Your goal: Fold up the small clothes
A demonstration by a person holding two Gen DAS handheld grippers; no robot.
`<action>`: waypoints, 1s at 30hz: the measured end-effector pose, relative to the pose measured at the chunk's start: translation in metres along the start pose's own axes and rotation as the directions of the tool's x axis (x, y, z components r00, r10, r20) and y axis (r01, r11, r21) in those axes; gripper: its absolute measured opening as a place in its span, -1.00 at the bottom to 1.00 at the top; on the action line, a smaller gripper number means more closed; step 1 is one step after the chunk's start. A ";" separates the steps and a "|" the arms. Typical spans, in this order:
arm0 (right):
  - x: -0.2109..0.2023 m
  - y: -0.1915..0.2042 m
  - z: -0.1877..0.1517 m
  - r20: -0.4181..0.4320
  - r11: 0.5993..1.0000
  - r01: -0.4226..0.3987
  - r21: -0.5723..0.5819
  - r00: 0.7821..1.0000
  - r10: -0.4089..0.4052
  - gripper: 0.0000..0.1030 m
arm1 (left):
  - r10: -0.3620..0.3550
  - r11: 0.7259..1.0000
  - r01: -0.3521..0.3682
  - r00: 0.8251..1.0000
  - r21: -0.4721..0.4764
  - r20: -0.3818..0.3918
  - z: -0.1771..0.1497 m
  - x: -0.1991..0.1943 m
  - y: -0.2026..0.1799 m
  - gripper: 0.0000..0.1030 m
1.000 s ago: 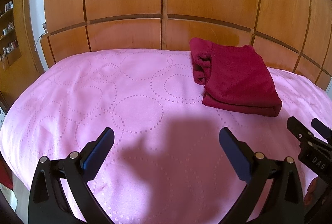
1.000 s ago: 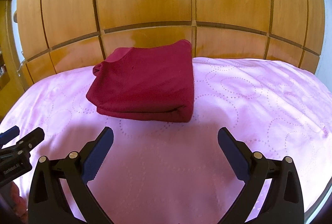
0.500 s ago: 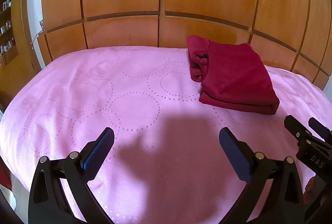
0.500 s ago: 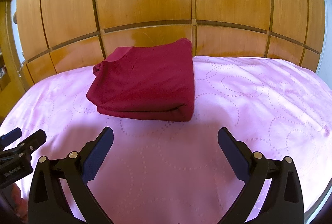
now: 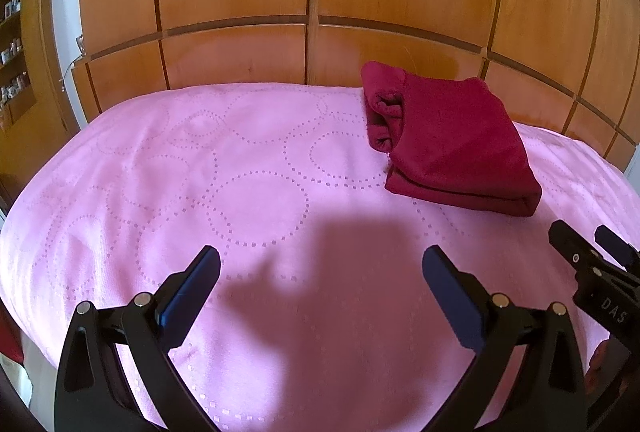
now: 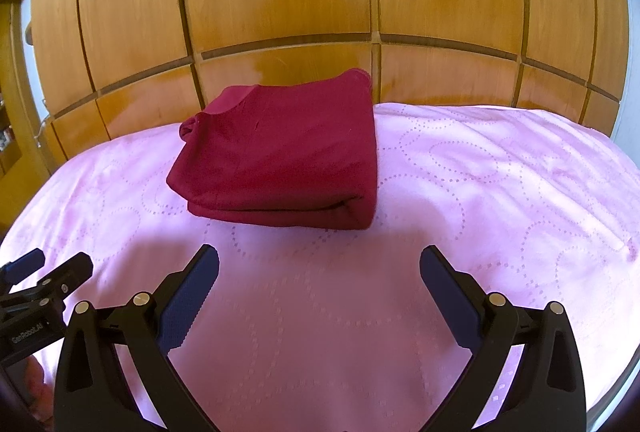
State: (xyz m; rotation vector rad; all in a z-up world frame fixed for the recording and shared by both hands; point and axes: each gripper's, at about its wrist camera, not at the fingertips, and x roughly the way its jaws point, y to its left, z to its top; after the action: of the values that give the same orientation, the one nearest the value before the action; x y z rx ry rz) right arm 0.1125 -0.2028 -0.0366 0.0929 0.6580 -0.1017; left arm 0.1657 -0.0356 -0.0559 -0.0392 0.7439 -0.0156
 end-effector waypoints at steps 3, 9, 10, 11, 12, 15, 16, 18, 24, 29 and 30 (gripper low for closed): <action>0.001 0.001 -0.001 -0.006 1.000 -0.001 0.001 1.000 0.001 0.93 | -0.001 1.000 0.001 1.000 -0.004 -0.008 -0.001 0.001 0.001 0.96; 0.001 0.002 -0.002 -0.008 1.000 -0.001 -0.001 1.000 0.001 0.93 | -0.003 1.000 0.003 1.000 -0.006 -0.022 -0.002 0.004 0.000 0.96; 0.001 0.002 -0.003 -0.009 1.000 -0.001 0.000 1.000 0.001 0.93 | -0.004 1.000 0.004 1.000 -0.006 -0.023 -0.002 0.005 0.000 0.96; 0.001 0.002 -0.003 -0.008 1.000 -0.002 0.001 1.000 0.002 0.93 | -0.005 1.000 0.005 1.000 -0.005 -0.025 -0.002 0.005 0.000 0.96; 0.000 0.002 -0.004 -0.008 1.000 -0.001 0.003 1.000 0.001 0.93 | -0.006 1.000 0.006 1.000 -0.003 -0.028 -0.002 0.006 0.000 0.96; 0.002 0.001 -0.004 -0.013 1.000 -0.002 0.003 1.000 0.002 0.94 | -0.007 1.000 0.007 0.999 0.000 -0.038 -0.003 0.008 -0.001 0.96; 0.002 0.002 -0.004 -0.012 1.000 -0.002 0.004 1.000 0.002 0.93 | -0.007 1.000 0.007 0.999 -0.001 -0.040 -0.003 0.009 -0.001 0.96; 0.002 0.002 -0.005 -0.017 1.000 -0.003 0.003 1.000 0.003 0.94 | -0.007 1.000 0.007 0.999 -0.005 -0.046 -0.003 0.010 -0.001 0.96; 0.004 0.000 -0.005 -0.021 1.000 -0.006 0.010 1.000 0.006 0.93 | -0.009 1.000 0.009 0.998 -0.007 -0.063 -0.004 0.014 -0.002 0.96; 0.007 -0.005 -0.005 -0.022 1.000 -0.004 0.023 1.000 0.004 0.93 | 0.001 1.000 -0.001 0.996 -0.003 -0.085 -0.003 0.022 -0.002 0.96; 0.008 -0.006 -0.005 -0.025 1.000 -0.005 0.024 1.000 0.006 0.94 | 0.001 1.000 -0.001 0.996 -0.002 -0.092 -0.003 0.024 -0.001 0.96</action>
State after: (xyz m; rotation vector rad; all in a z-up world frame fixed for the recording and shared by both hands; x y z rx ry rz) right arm 0.1154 -0.2091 -0.0460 0.1195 0.6813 -0.1035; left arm 0.1812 -0.0378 -0.0739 -0.0402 0.8358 -0.0159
